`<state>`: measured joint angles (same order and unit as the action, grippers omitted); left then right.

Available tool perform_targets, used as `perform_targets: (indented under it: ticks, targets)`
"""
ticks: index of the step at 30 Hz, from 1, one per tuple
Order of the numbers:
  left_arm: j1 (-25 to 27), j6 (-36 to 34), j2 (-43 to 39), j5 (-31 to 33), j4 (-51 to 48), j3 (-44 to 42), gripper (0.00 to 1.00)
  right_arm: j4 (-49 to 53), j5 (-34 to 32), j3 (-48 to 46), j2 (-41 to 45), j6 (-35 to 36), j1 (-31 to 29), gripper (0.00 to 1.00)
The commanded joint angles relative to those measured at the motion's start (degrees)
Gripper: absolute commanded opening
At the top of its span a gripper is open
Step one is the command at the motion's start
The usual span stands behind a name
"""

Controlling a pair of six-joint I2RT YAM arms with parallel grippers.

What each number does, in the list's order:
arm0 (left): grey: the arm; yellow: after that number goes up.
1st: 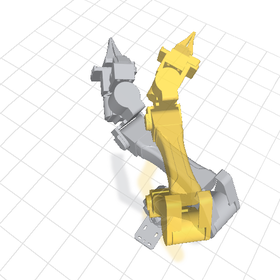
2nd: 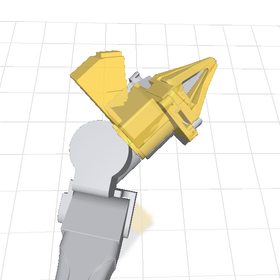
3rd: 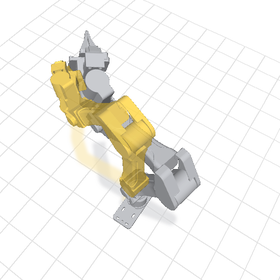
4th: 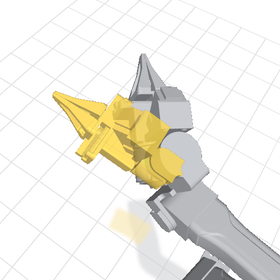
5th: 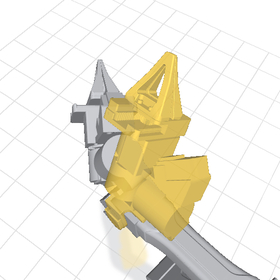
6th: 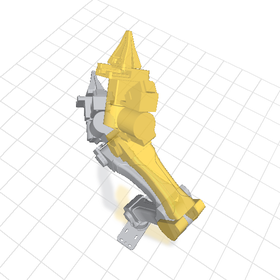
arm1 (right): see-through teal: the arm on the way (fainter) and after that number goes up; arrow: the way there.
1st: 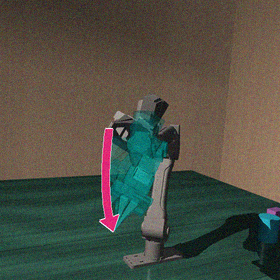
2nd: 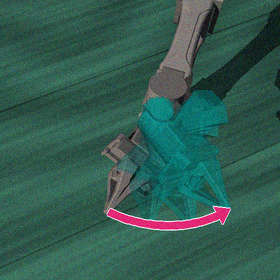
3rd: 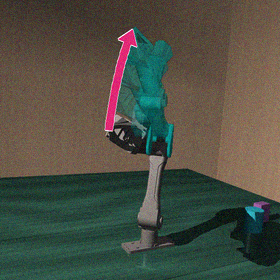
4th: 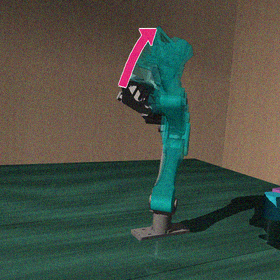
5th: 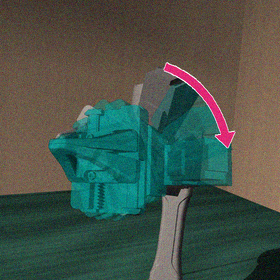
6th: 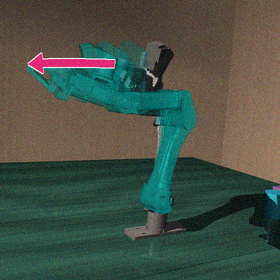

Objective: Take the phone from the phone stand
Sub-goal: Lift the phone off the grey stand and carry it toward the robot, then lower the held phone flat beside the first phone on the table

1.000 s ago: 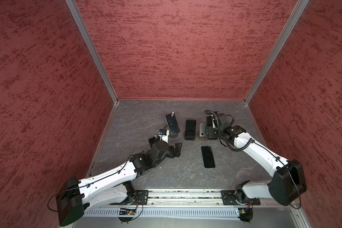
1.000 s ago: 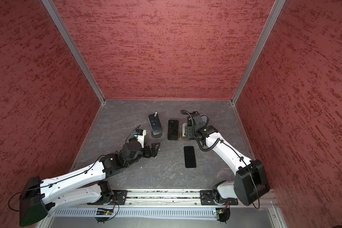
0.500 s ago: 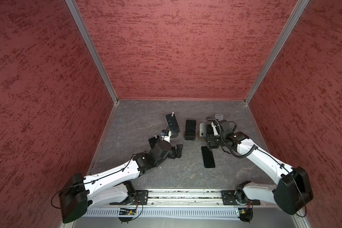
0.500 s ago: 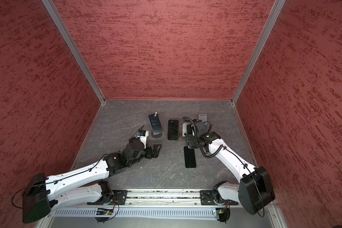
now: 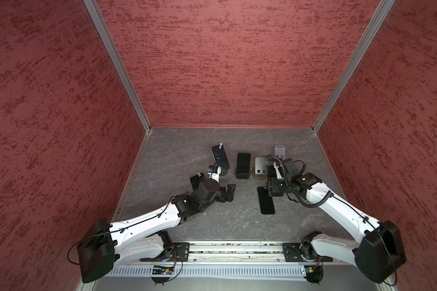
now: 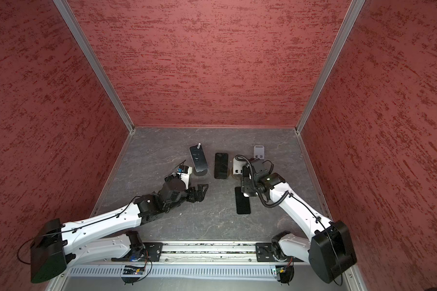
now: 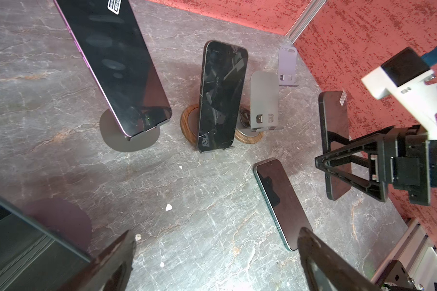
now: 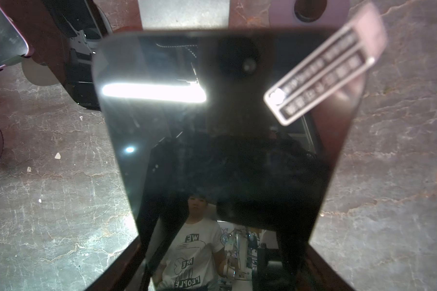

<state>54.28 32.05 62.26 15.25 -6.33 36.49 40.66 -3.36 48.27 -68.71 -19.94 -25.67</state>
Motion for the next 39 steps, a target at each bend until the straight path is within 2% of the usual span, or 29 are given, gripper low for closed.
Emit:
perform_targets:
  ticks: [1, 6, 21, 31, 39]
  targets:
    - [-0.23, -1.41, 0.15, -0.65, 1.23, 1.46, 0.99, 0.69, -2.09, -0.71, -0.81, -2.05, 0.4, 0.63]
    - [-0.3, -1.81, -0.38, -0.63, 1.3, 1.05, 0.99, 1.52, -3.32, -0.94, -2.87, -2.9, 0.67, 0.63]
    - [-1.08, -2.3, -1.86, -0.98, 2.88, -0.9, 0.99, -0.9, 4.87, -2.85, -2.59, -6.47, -1.89, 0.62]
    - [-1.11, -2.8, -2.47, -1.31, 3.38, -1.78, 1.0, -4.55, 5.41, -3.11, -4.98, -11.8, -9.36, 0.64]
    - [-1.2, -2.41, -5.22, -0.35, 3.42, -3.68, 1.0, -7.4, 4.6, -0.38, -10.21, -16.57, -15.52, 0.66]
